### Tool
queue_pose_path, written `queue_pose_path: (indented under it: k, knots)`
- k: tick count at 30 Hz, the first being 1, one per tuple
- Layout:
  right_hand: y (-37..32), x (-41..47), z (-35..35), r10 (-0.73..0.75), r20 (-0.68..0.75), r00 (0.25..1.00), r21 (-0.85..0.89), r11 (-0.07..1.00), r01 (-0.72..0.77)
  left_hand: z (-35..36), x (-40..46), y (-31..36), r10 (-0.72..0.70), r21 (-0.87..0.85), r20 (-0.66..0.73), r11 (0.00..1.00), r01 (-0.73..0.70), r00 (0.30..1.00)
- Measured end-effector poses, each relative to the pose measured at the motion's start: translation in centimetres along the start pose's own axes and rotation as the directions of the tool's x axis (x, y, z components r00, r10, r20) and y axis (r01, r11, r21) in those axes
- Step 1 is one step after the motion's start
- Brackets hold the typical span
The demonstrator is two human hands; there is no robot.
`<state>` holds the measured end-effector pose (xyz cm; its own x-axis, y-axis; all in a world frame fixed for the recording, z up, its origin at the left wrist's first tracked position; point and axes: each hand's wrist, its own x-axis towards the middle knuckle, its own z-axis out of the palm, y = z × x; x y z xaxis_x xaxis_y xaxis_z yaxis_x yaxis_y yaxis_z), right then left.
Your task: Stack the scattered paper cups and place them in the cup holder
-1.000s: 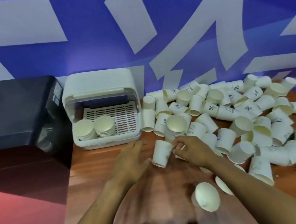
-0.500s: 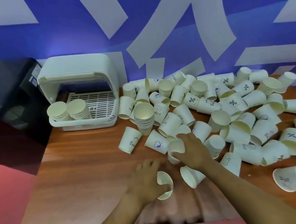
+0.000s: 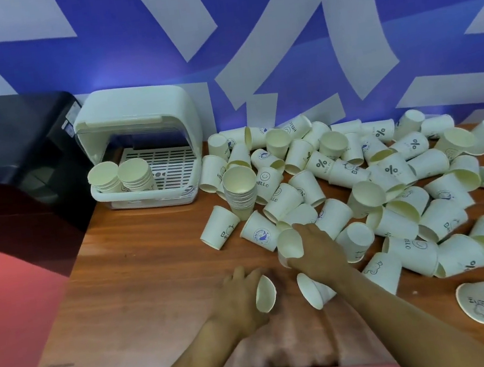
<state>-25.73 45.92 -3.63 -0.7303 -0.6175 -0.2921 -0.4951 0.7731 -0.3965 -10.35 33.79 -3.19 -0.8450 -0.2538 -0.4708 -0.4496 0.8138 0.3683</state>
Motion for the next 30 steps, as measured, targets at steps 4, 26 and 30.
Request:
queue_pose_path:
  k: [4, 26, 30]
  knots:
    - [-0.3, -0.3, -1.1, 0.034, 0.015, 0.999, -0.009, 0.999, -0.034, -2.4, -0.3, -0.8, -0.012, -0.039, -0.033, 0.999, 0.011, 0.999]
    - [-14.2, 2.2, -7.5, -0.107, -0.129, 0.986, 0.088, 0.989, 0.119, -17.3, -2.4, -8.8, -0.063, -0.099, -0.31, 0.995, 0.033, 0.949]
    - [-18.3, 4.0, -7.4, -0.082, -0.164, 0.983, 0.095, 0.991, 0.098, -19.3, -1.9, -11.9, 0.021, -0.069, -0.271, 0.997, -0.041, 0.962]
